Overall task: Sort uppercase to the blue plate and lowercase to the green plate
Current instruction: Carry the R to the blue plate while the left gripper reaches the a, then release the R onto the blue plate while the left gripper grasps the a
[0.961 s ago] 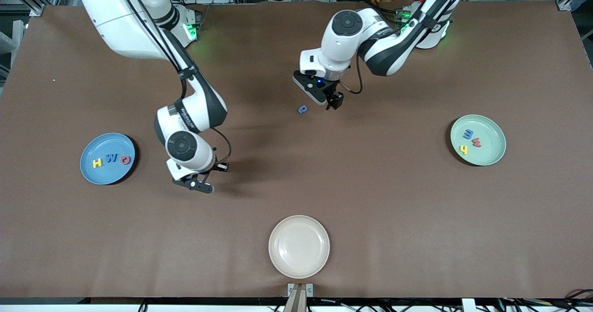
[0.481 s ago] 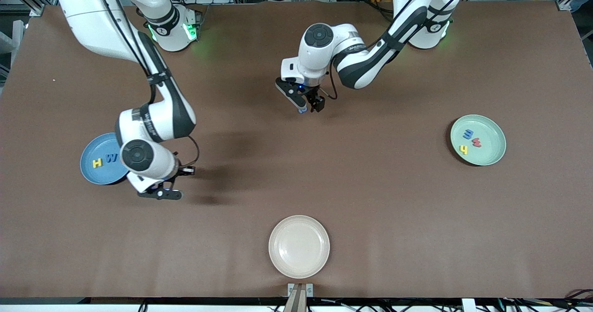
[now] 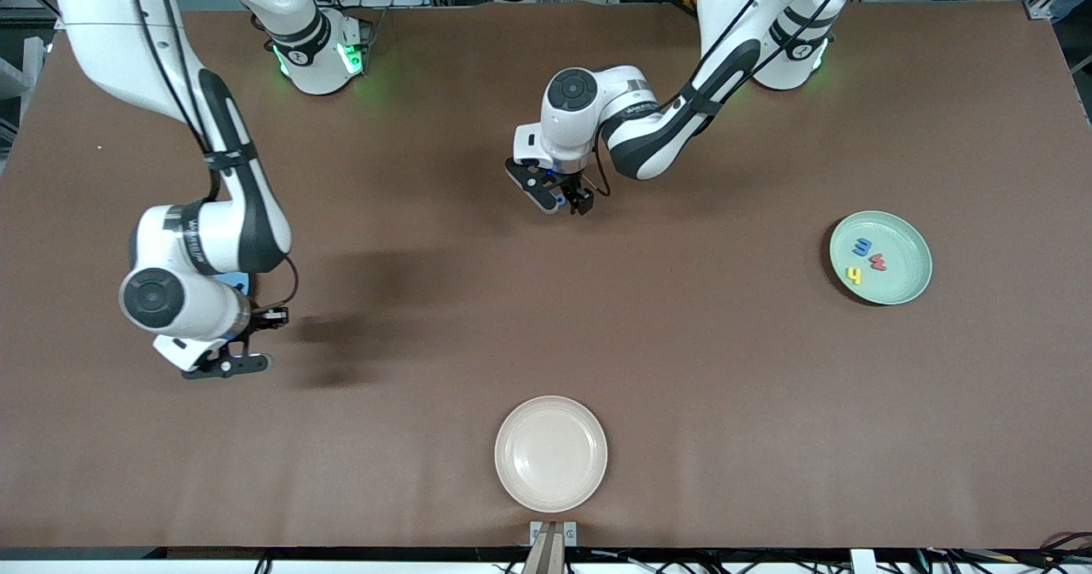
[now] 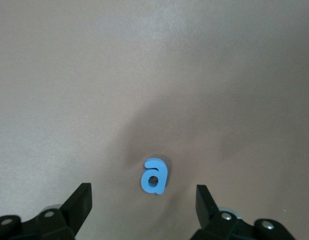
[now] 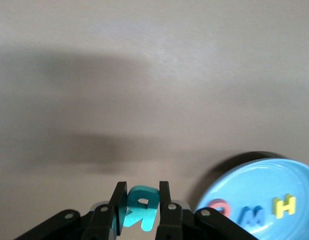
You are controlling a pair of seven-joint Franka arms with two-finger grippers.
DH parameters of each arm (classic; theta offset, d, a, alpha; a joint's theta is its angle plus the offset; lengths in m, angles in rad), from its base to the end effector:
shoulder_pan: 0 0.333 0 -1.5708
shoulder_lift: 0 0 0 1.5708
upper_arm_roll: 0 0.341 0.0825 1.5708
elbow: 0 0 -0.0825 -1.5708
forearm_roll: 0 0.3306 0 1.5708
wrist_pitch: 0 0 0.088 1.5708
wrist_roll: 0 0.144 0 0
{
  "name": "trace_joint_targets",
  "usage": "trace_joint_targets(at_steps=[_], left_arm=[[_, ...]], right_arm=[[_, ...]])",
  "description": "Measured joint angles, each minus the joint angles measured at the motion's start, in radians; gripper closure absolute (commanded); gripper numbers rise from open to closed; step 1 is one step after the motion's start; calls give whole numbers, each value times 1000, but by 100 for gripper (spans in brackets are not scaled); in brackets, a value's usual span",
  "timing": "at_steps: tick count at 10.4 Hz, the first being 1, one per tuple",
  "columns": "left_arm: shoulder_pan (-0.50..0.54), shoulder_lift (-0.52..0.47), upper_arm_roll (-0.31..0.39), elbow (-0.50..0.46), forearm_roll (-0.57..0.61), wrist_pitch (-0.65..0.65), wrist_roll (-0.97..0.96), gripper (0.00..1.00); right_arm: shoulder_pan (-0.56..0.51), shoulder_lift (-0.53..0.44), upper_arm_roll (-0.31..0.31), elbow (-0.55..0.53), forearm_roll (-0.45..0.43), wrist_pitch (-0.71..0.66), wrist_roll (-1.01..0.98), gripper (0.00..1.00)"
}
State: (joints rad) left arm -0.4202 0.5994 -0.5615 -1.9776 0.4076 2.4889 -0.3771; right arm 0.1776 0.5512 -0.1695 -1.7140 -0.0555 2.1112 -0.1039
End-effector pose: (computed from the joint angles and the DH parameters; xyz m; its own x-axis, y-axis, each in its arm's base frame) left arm 0.3491 -0.4799 0.2294 0.6640 -0.7473 0.0235 -0.7470 -0.6618 0.0632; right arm 0.6210 0.0114 0.2810 0.9752 0.1501 -0.1624 0.1698 -0.9788 0.1147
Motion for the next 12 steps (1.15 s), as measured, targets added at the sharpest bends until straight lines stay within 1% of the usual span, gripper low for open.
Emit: trace_joint_targets(at_steps=[1,3,5,7,8,9,10,11,12], left_arm=[[-14,8,10,6,1,0,-5,14],[-47,15,33,9,1,0,-27,15],[-71,21,52,11,1,0,-38,18],[-92,30,72,12,1,-1,-43,22],[-97,37,75,12,2,-1,-50,24],[-101,40,80,12,2,-1,-59,25],[-107,43,86,13,2,-1,-69,30],[-115,46,94,13,2,-1,-79,33],[-120,47,99,15,2,-1,-82,33]], right_arm=[[-31,-4,-8,-1,5,-3,-79,82],[-102,-12,-12,-18,10,-5,-237,82],[-147,-38,-13,-68,13,-5,-349,82],[-159,-77,-13,-129,13,0,-396,82],[-161,-96,-13,-166,13,21,-416,80],[-163,-112,-13,-211,13,60,-422,79],[-170,-123,-13,-259,13,108,-428,79],[-183,-125,-13,-302,13,151,-443,79],[-204,-125,-13,-334,13,181,-467,79]])
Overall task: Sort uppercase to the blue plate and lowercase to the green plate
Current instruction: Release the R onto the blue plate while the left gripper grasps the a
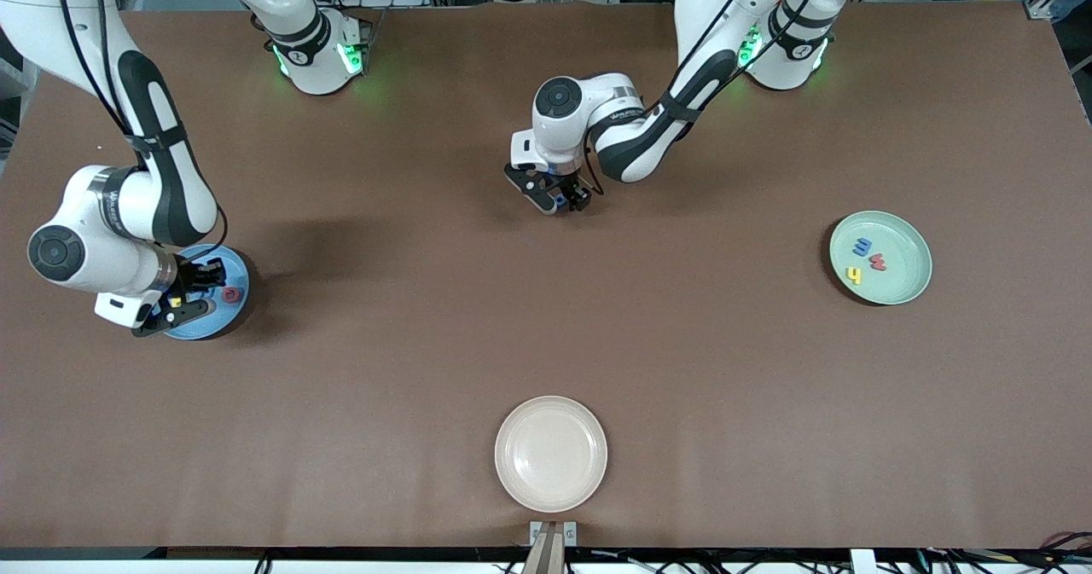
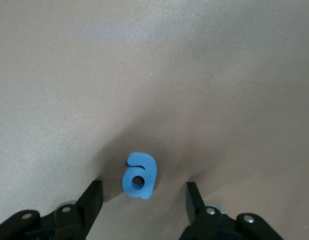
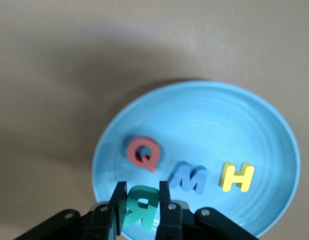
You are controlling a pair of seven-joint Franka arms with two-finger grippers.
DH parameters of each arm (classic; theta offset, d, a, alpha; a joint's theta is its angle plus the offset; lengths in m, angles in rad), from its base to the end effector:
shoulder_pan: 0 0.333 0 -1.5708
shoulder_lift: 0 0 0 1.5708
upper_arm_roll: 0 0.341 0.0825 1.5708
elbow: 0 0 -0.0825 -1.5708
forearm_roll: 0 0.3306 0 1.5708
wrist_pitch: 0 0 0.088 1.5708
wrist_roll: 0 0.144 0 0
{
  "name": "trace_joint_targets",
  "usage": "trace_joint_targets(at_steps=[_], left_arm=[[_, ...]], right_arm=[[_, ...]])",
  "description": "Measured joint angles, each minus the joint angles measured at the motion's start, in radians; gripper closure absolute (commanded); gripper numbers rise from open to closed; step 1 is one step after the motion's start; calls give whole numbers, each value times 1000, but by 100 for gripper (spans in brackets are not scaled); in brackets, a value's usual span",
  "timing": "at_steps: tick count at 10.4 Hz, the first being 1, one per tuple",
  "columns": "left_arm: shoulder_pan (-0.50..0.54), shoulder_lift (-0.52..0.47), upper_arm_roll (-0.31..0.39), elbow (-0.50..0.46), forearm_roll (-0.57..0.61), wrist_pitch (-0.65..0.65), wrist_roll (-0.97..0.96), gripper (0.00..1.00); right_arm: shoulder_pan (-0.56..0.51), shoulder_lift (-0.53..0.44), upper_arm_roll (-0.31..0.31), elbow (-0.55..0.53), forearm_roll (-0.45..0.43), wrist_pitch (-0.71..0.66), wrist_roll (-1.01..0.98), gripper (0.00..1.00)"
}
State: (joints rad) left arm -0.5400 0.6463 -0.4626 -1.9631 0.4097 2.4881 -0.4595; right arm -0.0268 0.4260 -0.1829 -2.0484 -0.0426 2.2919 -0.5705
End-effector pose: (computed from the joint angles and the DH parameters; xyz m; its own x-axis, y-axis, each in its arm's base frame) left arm 0.3326 -0.4878 0.1938 0.6972 -0.7162 -0.0299 -0.7158 -0.6979 0.0240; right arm 0.5345 -0.1136 0.2471 0.9008 0.3832 -0.2041 0.3895 -0.9210 -0.0103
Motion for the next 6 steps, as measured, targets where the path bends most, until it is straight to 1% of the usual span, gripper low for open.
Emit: trace_joint_targets(at_steps=[2,4,6], left_arm=[[-1,0,2,5,1,-2,-2,33],[-3,5,4,16,1,-2,-3,33],[-5,13,6,29,1,-2,-3,34]], right_arm=[[-53,0,-1,-39,0,35,-54,78],[-68,0,0,-48,0,37,-66,71],[-68,2,4,-55,0,37,-66,60]])
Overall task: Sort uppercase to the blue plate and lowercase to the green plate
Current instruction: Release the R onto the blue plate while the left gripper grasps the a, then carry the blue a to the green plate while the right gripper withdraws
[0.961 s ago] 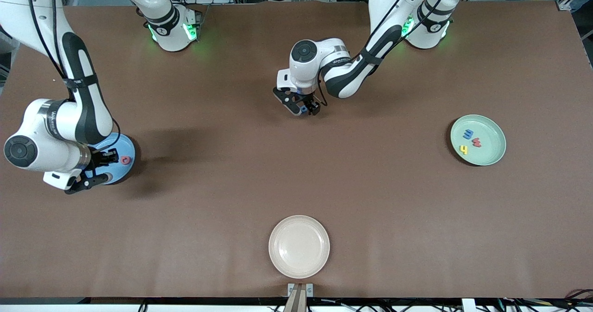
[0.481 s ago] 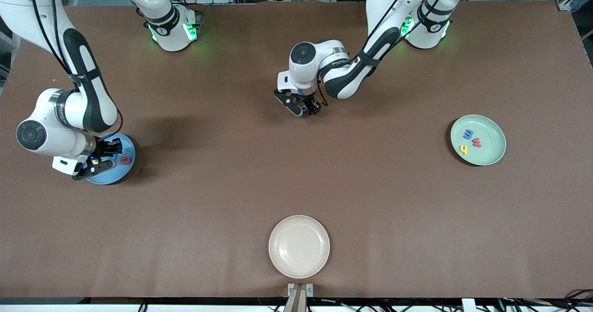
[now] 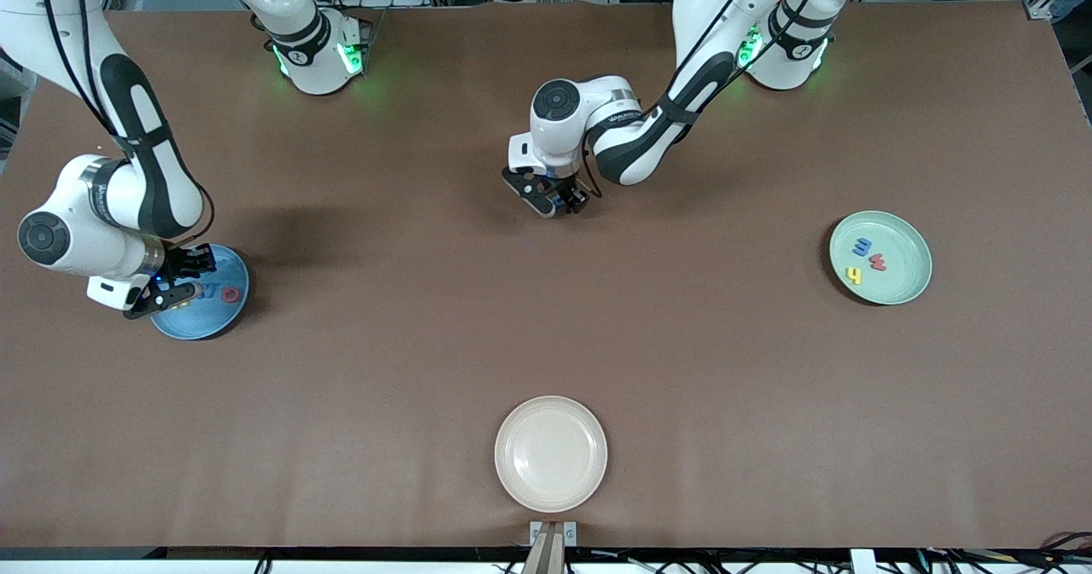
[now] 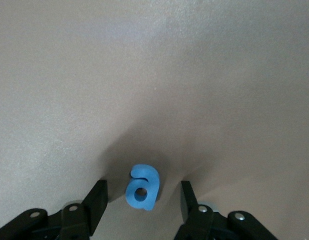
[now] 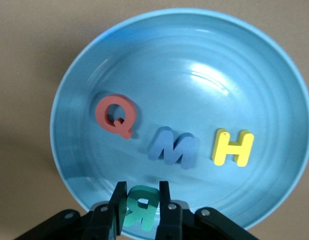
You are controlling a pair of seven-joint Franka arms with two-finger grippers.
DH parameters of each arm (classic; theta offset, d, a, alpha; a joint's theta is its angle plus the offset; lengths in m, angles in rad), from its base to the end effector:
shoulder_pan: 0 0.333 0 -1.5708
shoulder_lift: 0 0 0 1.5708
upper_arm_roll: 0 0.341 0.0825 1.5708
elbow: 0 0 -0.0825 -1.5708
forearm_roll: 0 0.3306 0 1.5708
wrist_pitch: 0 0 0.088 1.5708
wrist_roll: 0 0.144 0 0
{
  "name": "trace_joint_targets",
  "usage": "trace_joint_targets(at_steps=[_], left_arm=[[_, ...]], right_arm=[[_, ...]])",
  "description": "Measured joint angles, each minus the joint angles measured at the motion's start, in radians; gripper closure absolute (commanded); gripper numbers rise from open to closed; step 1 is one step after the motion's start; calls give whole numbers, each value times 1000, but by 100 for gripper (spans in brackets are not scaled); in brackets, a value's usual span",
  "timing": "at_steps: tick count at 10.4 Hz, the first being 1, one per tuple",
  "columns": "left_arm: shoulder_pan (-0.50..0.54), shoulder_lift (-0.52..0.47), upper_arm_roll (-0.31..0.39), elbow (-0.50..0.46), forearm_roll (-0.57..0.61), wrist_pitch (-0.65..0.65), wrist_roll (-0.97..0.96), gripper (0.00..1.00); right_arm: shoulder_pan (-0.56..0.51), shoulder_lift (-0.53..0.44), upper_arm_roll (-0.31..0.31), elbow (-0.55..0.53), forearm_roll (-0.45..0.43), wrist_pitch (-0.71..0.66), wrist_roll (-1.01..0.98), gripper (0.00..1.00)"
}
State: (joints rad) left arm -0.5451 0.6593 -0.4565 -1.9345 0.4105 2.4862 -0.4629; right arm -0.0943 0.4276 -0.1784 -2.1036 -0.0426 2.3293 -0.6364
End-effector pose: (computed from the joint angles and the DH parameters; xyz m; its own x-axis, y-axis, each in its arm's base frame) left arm 0.3397 -0.4932 0.1948 0.7046 -0.7093 -0.0176 -0.7089 -0.7048 0.0257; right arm 0.5117 -0.1442 0.2304 0.8958 0.3881 -0.2164 0.3895 -0.9202 -0.0380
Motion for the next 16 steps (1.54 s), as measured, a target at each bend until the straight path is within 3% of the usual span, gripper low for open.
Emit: trace_joint_targets(at_steps=[2,4,6,9,11,16], left_arm=[[-1,1,2,2,0,0,-1,53],[-2,0,5,6,1,-4,-1,79],[-1,-3,8,15,2,-12,-1,100],[-5,-3,11,16,2,-13,-7,100],[-8,-3,14,17,2,-13,-32,100],[35,-38,55,36,4,-48,-30,100]], right_arm=[[0,3,0,-6,0,0,0,51],[0,4,1,-8,0,0,0,35],[0,4,1,-8,0,0,2,35],[18,1,6,4,2,-14,80,35],[59,-9,10,61,2,-111,181,35],[157,-72,11,243,3,-381,385,17]])
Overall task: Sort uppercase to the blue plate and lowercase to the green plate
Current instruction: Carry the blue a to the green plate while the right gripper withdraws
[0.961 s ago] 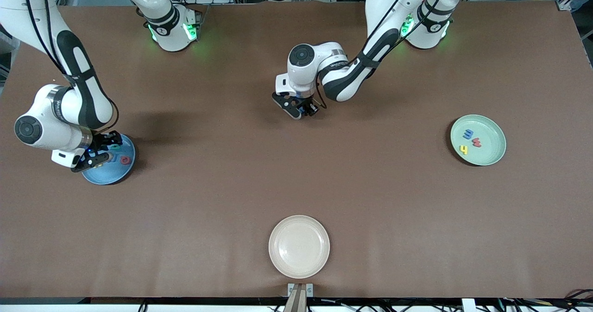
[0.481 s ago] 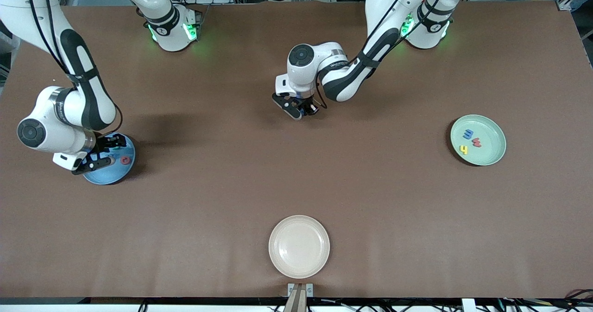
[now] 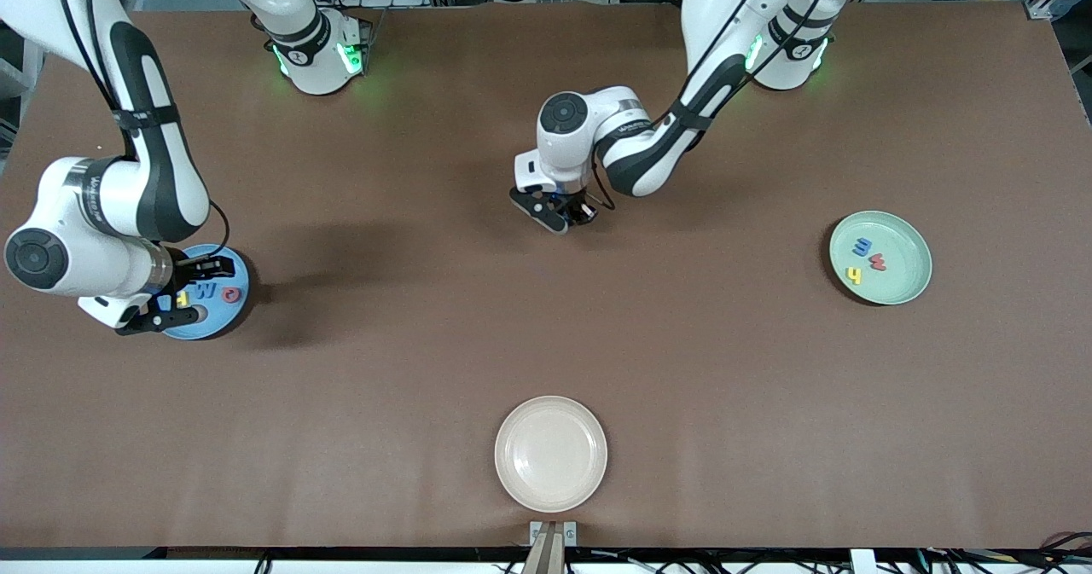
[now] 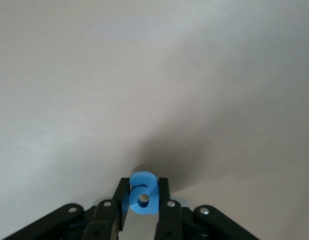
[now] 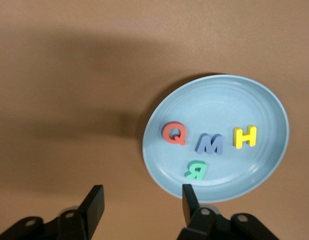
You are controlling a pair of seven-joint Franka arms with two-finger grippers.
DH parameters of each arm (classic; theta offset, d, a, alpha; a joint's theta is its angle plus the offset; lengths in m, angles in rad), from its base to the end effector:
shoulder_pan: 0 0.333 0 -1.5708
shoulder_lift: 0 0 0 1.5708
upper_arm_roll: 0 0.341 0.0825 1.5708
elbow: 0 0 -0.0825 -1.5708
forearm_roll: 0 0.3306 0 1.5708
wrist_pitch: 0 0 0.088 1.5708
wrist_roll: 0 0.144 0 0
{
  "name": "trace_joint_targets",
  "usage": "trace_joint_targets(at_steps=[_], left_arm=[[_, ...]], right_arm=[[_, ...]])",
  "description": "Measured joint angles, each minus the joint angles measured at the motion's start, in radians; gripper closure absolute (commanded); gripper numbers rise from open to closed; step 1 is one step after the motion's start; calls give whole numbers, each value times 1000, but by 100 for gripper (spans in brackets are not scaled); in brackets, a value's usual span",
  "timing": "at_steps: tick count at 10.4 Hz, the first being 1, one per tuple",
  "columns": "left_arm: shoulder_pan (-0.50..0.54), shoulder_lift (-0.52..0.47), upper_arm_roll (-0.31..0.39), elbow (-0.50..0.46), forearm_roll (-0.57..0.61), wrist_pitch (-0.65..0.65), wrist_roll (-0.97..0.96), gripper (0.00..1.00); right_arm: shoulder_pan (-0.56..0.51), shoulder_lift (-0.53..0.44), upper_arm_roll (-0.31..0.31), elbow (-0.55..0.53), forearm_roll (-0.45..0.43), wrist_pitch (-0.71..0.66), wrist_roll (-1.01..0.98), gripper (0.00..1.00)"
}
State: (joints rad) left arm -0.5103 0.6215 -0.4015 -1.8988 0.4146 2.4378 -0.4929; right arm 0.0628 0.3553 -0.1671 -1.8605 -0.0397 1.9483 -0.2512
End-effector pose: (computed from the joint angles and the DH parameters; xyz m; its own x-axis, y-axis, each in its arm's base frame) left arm 0.3921 -0.4647 0.2160 0.7815 -0.6239 0.0053 -0.6234 -0.7812 -0.0338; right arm 0.5538 -0.0563 0.3319 0.9484 0.1587 -0.2747 0.1712 -0.9850 0.0220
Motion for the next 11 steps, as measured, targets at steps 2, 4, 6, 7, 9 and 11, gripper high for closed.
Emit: trace_joint_targets(at_steps=[2,4,6,7,9,11], left_arm=[[82,-70,2,4,0,-80,61,100],[187,-153,0,-3,-14,-123,114,100],[262,-220,-1,-15,-48,-163,166,100],[294,-248,0,-17,-60,-195,173,100],[380,-288,6,-23,-70,-262,175,100],[510,-296,13,-35,-97,-269,191,100]], right_arm=[[30,-25,0,89,0,-109,36,0],[48,-41,1,200,0,-211,64,0],[52,-57,5,315,0,-288,68,0],[53,-70,11,353,0,-306,69,0],[53,-106,35,397,0,-338,106,0],[54,-128,60,455,1,-400,150,0]])
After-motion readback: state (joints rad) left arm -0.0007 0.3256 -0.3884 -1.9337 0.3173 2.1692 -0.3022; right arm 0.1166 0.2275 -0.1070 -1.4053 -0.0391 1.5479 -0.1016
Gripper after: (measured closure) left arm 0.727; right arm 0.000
